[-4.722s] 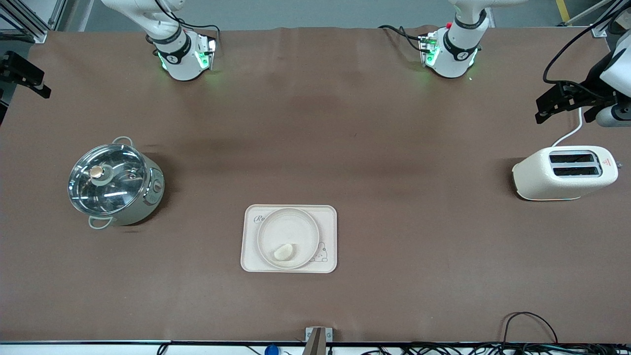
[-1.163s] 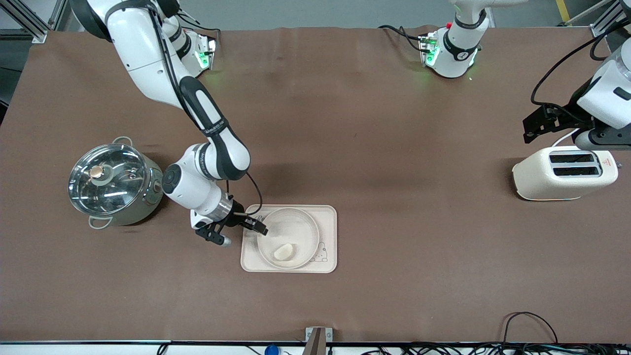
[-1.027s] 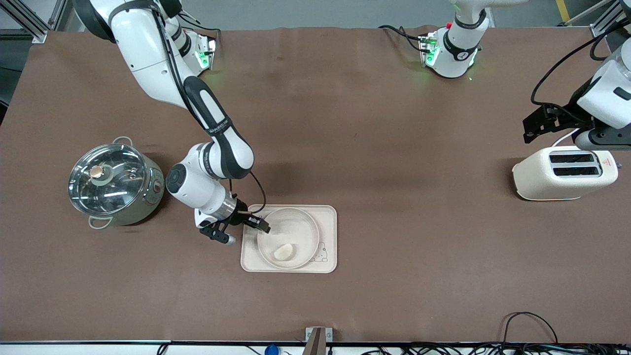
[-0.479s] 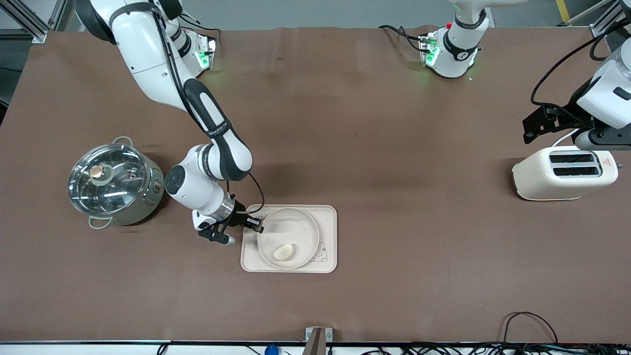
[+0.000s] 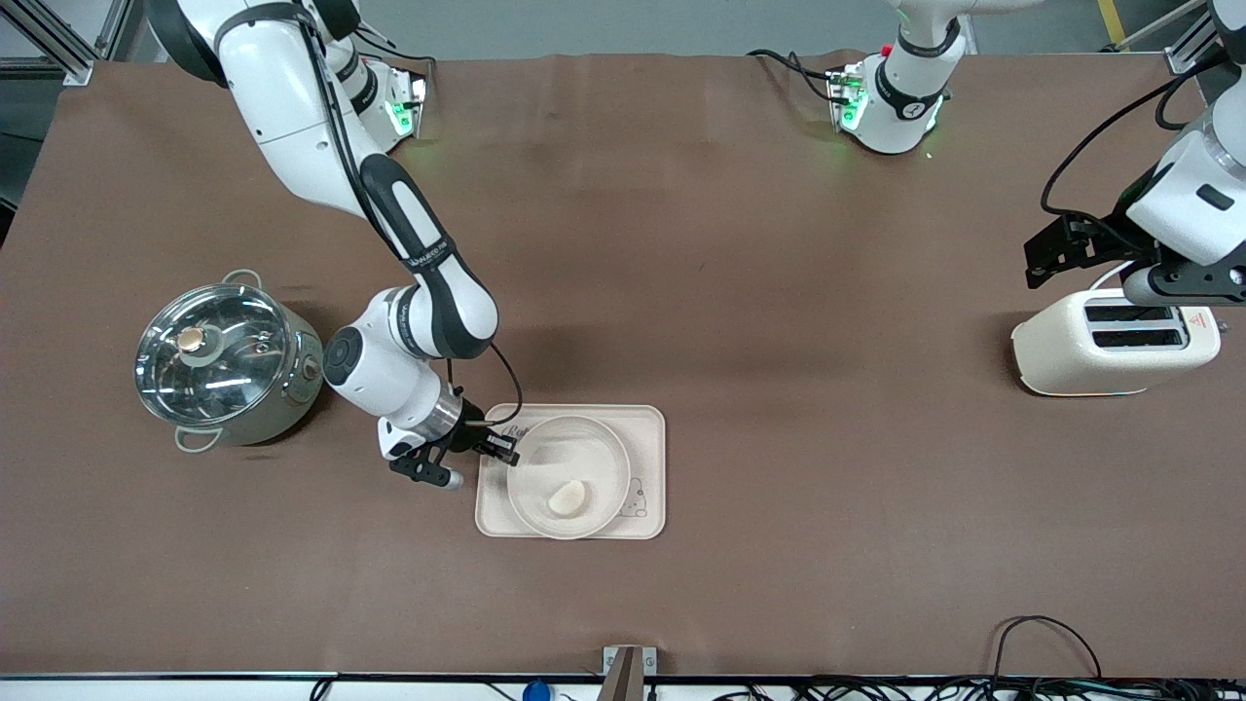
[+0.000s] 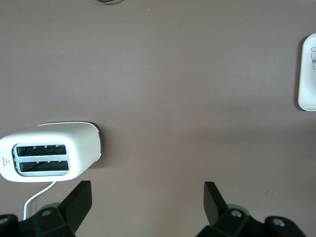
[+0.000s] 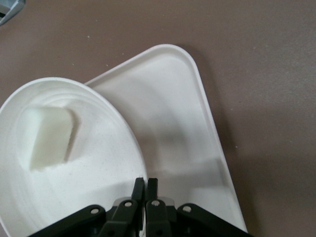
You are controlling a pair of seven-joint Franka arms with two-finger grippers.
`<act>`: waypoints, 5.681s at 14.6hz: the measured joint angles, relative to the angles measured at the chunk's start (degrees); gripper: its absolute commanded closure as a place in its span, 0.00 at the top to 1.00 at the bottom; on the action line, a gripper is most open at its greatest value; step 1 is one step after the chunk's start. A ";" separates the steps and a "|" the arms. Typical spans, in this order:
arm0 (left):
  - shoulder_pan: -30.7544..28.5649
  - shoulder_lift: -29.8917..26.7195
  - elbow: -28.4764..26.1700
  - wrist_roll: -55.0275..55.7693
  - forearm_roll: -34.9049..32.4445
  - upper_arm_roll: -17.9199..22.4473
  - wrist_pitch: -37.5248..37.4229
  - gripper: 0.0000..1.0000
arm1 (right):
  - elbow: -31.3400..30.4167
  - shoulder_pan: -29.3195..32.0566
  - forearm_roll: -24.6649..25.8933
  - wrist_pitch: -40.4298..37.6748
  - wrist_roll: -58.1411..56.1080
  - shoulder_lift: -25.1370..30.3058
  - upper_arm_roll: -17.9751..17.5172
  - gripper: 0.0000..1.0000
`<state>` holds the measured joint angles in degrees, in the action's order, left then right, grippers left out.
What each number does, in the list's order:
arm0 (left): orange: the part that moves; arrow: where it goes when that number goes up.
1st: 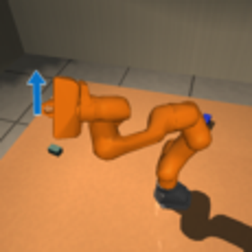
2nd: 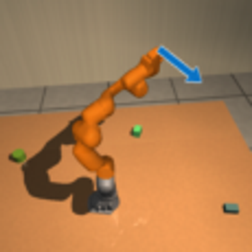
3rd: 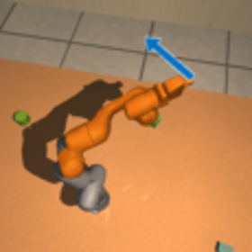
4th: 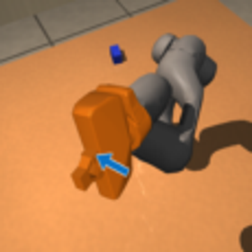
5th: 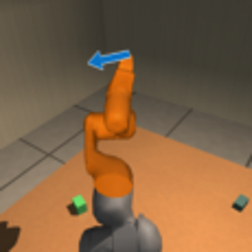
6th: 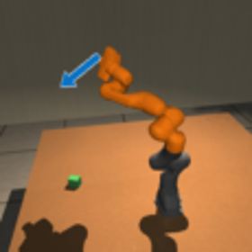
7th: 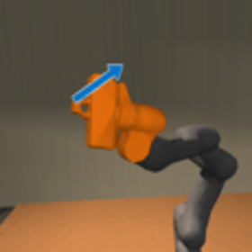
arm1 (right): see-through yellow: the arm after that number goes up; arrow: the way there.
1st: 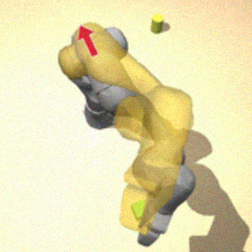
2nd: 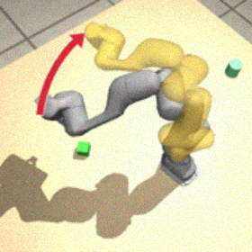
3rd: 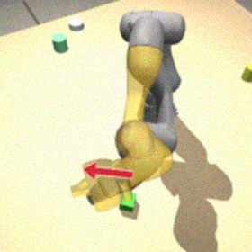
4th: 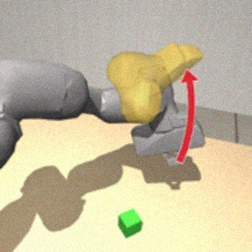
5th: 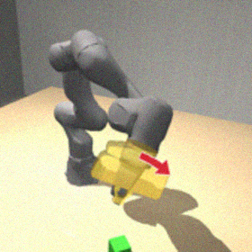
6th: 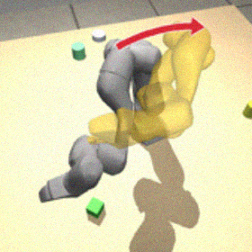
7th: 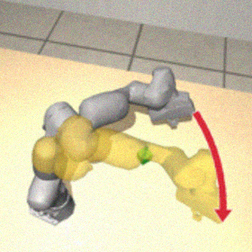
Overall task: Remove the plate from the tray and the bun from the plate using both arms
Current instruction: 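Lower the right gripper and pinch the white plate's rim, then slide the plate off the tray with the right gripper, then release the plate and retract the right gripper while the left gripper approaches, then lower the left gripper over the white bun in the plate, then close the left gripper on the white bun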
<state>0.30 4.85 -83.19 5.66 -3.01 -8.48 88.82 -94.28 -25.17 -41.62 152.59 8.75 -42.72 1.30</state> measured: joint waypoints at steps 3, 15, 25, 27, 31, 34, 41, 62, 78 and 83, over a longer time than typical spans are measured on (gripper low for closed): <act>0.03 0.00 0.12 0.00 0.00 -0.02 0.01 1.00 | 0.79 -0.13 -0.23 -0.04 1.30 0.08 -0.16 0.00; -0.41 0.00 0.53 0.00 0.00 0.04 0.01 1.00 | -12.40 -1.60 -0.34 -9.16 1.92 14.30 -0.19 0.00; -0.45 -0.01 0.55 0.00 0.00 0.07 0.56 1.00 | -38.69 -14.37 -0.49 8.43 0.62 26.39 -0.71 0.00; -0.45 -0.01 0.55 0.00 0.00 0.08 0.58 1.00 | -39.06 -14.38 -1.13 9.71 0.62 25.99 -0.52 0.00; -0.50 -0.01 0.55 0.00 0.00 0.15 0.63 1.00 | -39.43 -14.35 -1.44 13.94 0.61 22.32 -0.22 0.00; -0.50 0.00 0.55 0.00 0.00 0.15 0.64 1.00 | -39.41 -14.36 -2.34 14.22 0.60 21.32 -0.23 0.65; 0.88 0.26 0.47 0.19 0.00 -0.19 1.74 1.00 | -37.86 -13.96 -6.67 15.26 0.61 23.03 0.16 1.00; 35.79 29.96 0.02 19.89 -0.01 -0.75 41.24 0.99 | 1.08 22.16 40.10 -64.20 -11.74 44.28 6.10 1.00; 49.31 42.80 0.21 39.69 -19.92 1.68 52.88 0.76 | 11.44 24.49 40.87 -75.27 -14.18 44.64 6.12 1.00; 49.25 45.07 0.31 39.69 -20.34 3.78 59.82 0.74 | 11.51 24.62 40.87 -75.65 -14.48 45.33 6.11 1.00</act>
<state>49.55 49.92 -82.87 45.35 -23.35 -4.70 148.64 -82.78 -0.55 -0.75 76.94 -5.73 2.61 7.41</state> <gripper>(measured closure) 0.247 0.000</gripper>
